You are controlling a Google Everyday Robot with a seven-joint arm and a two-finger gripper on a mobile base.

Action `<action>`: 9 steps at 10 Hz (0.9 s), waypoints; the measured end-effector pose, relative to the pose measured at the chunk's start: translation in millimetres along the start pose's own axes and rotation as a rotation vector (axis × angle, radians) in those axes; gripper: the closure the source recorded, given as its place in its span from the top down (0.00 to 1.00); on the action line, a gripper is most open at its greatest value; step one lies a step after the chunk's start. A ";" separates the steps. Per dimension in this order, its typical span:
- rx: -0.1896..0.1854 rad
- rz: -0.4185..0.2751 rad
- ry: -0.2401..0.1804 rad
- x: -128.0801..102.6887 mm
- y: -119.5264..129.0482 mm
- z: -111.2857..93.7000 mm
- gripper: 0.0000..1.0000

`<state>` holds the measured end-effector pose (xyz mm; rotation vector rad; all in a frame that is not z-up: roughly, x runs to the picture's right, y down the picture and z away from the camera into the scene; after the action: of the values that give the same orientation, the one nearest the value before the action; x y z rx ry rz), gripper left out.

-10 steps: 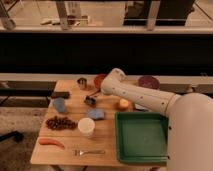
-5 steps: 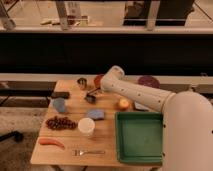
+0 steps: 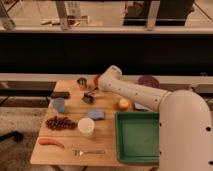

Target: Wipe table surface with brush

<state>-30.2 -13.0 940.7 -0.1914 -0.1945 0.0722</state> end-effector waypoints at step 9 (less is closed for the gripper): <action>-0.029 -0.048 -0.038 -20.8 9.6 -0.8 0.05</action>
<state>-50.9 -5.6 934.2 -0.2142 -0.2378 0.0253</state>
